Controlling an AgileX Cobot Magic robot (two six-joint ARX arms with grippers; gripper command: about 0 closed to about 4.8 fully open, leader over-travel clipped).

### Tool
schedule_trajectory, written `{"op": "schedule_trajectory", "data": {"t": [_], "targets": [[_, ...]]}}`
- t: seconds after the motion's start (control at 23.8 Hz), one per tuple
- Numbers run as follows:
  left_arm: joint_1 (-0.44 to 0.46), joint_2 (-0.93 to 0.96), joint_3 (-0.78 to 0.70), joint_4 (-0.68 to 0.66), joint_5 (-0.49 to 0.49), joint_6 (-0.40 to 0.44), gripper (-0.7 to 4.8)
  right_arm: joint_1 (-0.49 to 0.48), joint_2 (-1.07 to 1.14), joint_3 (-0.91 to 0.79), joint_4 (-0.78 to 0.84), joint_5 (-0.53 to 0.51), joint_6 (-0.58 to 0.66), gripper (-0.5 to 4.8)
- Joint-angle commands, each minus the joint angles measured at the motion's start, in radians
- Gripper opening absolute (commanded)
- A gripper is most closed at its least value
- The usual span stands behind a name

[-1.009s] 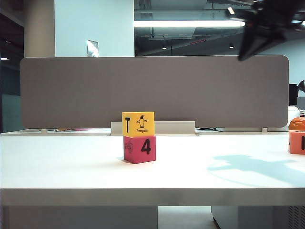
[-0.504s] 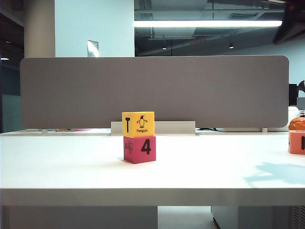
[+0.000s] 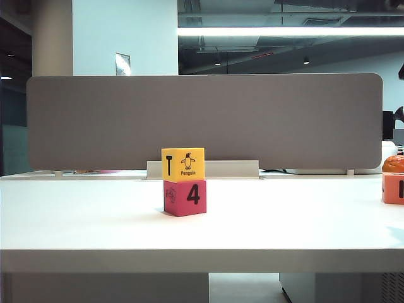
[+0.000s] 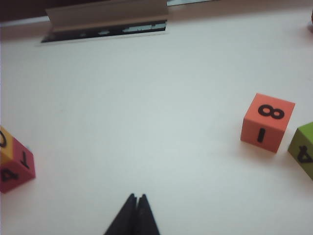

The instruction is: Stack one letter block on top of another letter block.

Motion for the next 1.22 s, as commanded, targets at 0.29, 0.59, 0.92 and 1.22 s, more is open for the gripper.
{"op": "schedule_trajectory", "data": {"t": [0.29, 0.59, 0.92, 1.22], "targets": [[0.001, 0.001, 0.004, 0.013, 0.000, 0.001, -0.05, 0.001, -0.109, -0.004, -0.005, 0.005, -0.093, -0.01], [0.001, 0.001, 0.004, 0.013, 0.000, 0.001, -0.05, 0.000, -0.112, -0.209, 0.346, 0.084, -0.112, -0.01], [0.001, 0.001, 0.004, 0.013, 0.000, 0.001, -0.05, -0.053, -0.432, -0.408, 0.348, 0.083, -0.110, -0.01], [0.001, 0.001, 0.004, 0.013, 0.000, 0.001, -0.05, -0.160, -0.597, -0.408, 0.173, 0.084, -0.111, -0.01]]}}
